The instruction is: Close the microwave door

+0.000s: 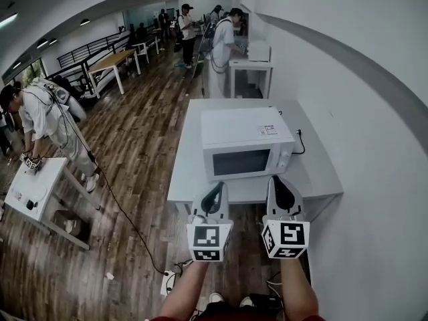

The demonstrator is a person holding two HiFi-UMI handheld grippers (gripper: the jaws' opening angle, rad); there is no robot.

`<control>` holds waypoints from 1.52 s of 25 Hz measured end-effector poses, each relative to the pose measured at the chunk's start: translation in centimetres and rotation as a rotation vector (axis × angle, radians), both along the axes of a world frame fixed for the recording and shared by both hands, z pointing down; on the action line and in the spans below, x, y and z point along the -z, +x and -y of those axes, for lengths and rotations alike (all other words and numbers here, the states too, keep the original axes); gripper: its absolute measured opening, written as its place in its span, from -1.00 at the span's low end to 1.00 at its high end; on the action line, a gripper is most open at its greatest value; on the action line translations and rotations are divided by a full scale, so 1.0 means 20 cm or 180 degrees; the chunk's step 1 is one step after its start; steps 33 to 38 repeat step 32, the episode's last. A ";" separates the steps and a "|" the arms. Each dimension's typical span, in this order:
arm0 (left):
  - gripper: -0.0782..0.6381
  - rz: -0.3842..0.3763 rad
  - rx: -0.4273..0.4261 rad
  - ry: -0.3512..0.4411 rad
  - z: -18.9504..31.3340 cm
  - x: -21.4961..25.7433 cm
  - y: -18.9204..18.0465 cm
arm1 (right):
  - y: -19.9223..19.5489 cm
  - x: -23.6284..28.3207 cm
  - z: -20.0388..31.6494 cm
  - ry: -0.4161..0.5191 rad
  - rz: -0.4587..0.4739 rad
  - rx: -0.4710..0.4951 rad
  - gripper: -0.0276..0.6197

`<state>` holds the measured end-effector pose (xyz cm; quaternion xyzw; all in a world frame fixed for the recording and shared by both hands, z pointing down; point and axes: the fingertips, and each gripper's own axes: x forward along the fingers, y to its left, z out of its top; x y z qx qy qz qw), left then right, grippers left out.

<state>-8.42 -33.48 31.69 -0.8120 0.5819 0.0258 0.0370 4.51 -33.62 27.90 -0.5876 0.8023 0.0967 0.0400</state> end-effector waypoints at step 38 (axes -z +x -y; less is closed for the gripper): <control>-0.71 0.0009 0.0230 0.0073 0.00 0.13 0.14 | 0.13 0.10 0.05 0.0103 -0.0050 0.0198 -0.83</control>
